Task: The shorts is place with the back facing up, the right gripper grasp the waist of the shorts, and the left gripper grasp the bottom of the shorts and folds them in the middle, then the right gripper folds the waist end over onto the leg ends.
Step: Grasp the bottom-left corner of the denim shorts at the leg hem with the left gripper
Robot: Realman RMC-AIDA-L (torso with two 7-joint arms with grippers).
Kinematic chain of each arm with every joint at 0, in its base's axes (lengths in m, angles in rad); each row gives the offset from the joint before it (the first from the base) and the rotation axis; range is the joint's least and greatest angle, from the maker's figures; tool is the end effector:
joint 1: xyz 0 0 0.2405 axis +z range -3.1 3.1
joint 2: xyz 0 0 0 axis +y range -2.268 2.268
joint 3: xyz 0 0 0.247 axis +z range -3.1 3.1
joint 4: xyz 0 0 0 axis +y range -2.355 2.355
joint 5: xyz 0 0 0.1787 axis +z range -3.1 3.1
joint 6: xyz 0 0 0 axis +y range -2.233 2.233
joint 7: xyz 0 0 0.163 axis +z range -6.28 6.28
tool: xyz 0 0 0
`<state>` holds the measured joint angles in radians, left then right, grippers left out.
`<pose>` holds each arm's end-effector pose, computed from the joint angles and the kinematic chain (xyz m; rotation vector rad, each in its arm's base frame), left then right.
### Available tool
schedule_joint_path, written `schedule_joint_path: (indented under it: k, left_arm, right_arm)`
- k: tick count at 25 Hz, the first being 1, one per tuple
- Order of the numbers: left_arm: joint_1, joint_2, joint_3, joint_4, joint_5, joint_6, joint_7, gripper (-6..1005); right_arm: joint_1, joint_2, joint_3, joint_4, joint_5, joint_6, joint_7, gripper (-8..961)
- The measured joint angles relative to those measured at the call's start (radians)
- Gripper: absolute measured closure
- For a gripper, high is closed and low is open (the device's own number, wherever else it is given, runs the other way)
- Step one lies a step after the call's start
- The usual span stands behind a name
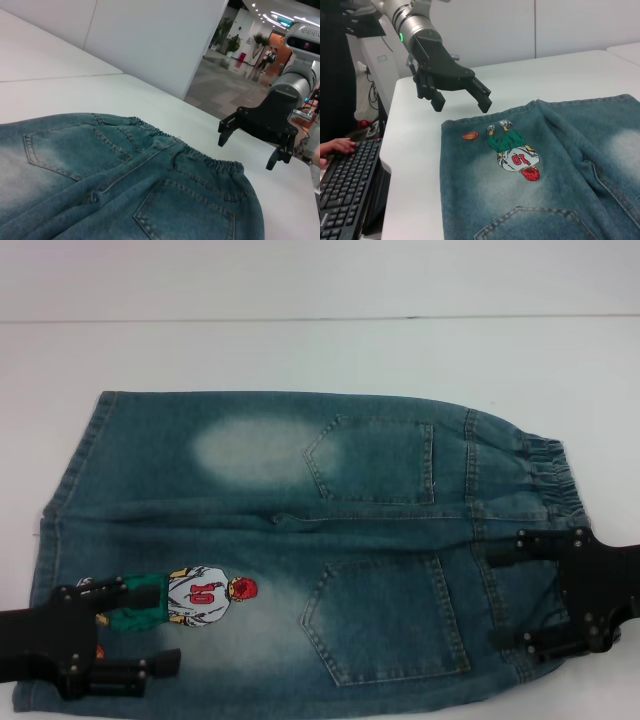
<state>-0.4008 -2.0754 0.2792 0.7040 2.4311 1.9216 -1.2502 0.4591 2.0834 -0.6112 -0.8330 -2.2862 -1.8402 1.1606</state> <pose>-0.2824 0.2212 0.0079 -2.8195 -0.7863 -0.6843 0.2539 0.2536 0.0000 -2.9955 0.2680 0.4593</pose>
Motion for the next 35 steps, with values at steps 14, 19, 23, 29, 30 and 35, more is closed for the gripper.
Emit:
schedule_joint_path:
  k: [14, 19, 23, 29, 30, 35]
  left_arm:
    - [-0.007, 0.000, 0.011, 0.005, 0.018, 0.003, -0.011, 63]
    - [-0.013, -0.001, 0.010, 0.030, 0.020, -0.001, -0.087, 62]
    - [-0.018, -0.005, 0.010, 0.109, 0.019, 0.017, -0.255, 62]
    - [-0.020, 0.005, 0.014, 0.199, 0.052, 0.074, -0.475, 62]
    - [-0.019, 0.008, 0.015, 0.221, 0.063, 0.086, -0.512, 62]
    - [-0.019, 0.019, 0.032, 0.315, 0.144, 0.120, -0.689, 63]
  right_arm:
    - [-0.008, 0.003, -0.019, 0.000, 0.002, 0.000, 0.001, 42]
    - [-0.014, 0.003, -0.012, 0.000, 0.003, -0.001, -0.001, 42]
    - [-0.019, 0.002, -0.010, 0.000, 0.006, -0.001, -0.007, 41]
    - [-0.019, 0.000, -0.010, -0.028, 0.006, -0.006, -0.007, 41]
    - [-0.020, -0.001, -0.010, -0.037, 0.006, -0.009, -0.005, 41]
    - [-0.019, 0.000, -0.011, -0.050, 0.008, -0.014, 0.001, 42]
